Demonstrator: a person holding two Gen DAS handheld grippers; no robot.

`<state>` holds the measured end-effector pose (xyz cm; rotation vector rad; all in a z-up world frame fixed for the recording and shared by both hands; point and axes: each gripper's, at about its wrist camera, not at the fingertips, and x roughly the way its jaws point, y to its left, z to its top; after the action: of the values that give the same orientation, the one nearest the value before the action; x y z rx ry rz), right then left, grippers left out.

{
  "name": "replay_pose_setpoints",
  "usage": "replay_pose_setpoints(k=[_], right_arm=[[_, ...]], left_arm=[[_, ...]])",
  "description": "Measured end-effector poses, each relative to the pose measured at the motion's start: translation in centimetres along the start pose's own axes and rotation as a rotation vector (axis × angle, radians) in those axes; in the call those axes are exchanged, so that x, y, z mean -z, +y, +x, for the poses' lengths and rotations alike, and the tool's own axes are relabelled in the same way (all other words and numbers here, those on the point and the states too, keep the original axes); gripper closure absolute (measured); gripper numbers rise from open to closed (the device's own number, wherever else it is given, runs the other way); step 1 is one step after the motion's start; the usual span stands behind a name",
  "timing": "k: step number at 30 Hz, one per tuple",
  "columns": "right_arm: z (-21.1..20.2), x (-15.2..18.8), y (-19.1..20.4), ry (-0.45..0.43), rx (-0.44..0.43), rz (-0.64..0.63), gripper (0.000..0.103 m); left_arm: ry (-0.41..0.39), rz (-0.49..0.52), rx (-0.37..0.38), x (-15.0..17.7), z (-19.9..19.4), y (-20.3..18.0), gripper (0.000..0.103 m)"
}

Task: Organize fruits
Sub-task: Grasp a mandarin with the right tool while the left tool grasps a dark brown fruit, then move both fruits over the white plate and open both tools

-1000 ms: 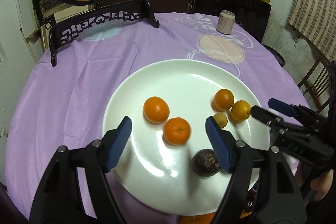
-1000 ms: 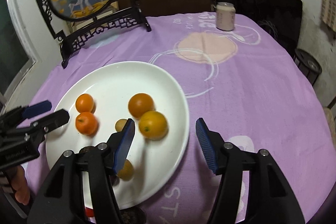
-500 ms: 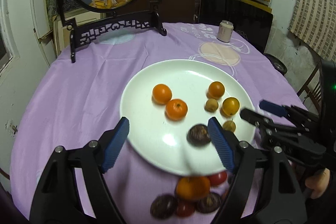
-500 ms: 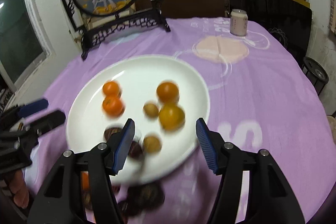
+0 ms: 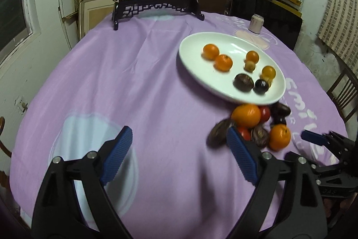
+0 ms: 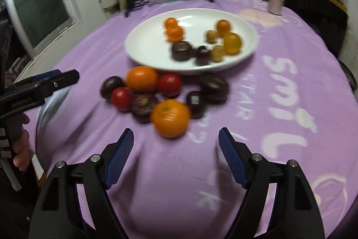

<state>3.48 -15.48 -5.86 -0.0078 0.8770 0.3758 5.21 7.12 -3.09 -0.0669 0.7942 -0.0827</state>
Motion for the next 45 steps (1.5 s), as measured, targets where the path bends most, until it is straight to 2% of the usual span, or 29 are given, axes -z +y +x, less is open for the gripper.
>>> replay_pose_setpoints(k=[1,2,3,4,7,10,14,16,19,21,23,26,27,28,33,45], right_arm=[[0.3,-0.1,0.3,-0.003,0.002,-0.009,0.025],[0.8,-0.3,0.7,0.0,0.011,-0.023,0.029],[1.1,-0.5,0.9,0.004,0.015,-0.031,0.036],[1.7,-0.7,1.0,0.015,0.021,-0.038,0.05],[3.2,-1.0,0.8,0.027,0.039,-0.033,0.061],[3.0,-1.0,0.3,0.034,0.031,-0.007,0.062],[0.7,-0.2,-0.9,0.04,0.011,0.035,0.062],[-0.4,0.5,-1.4,0.034,0.02,0.047,0.062],[-1.4,1.5,-2.3,0.038,0.011,0.076,0.062],[-1.7,2.2,-3.0,0.04,0.002,0.1,0.062],[-1.7,2.5,-3.4,0.044,-0.005,0.117,0.062],[-1.8,2.6,-3.7,0.042,-0.026,0.132,0.062],[-1.9,2.6,-3.7,0.038,-0.03,0.133,0.062],[-2.0,2.7,-3.6,0.035,-0.032,0.133,0.062],[-2.2,2.3,-2.9,0.019,-0.048,0.109,0.062],[-2.3,-0.2,-1.7,-0.02,-0.029,0.052,0.062]], left_arm=[[0.003,-0.001,0.003,0.3,-0.1,0.1,0.015],[0.007,0.002,0.008,0.6,-0.3,0.2,0.015],[0.009,0.007,0.009,0.8,-0.4,0.3,0.015],[0.012,0.011,0.007,1.1,-0.5,0.2,0.015],[0.028,0.018,0.009,1.2,0.0,0.0,0.015],[0.061,0.028,0.014,1.2,1.2,-0.4,0.015],[0.087,0.051,0.01,1.2,2.4,-1.3,0.015],[0.107,0.071,-0.005,1.3,3.3,-1.9,0.015],[0.169,0.118,-0.068,1.7,5.7,-2.9,0.013],[0.151,0.126,-0.072,1.2,6.2,-3.3,0.015],[0.153,0.126,-0.033,0.4,6.8,-3.8,0.022],[0.142,0.162,0.018,0.0,7.1,-5.0,0.051],[0.141,0.169,0.047,0.2,7.0,-5.2,0.07],[0.134,0.175,0.057,0.3,6.8,-5.5,0.074],[0.133,0.139,0.091,0.7,5.9,-5.4,0.075],[0.079,0.137,0.165,0.1,1.4,-5.8,0.074]])
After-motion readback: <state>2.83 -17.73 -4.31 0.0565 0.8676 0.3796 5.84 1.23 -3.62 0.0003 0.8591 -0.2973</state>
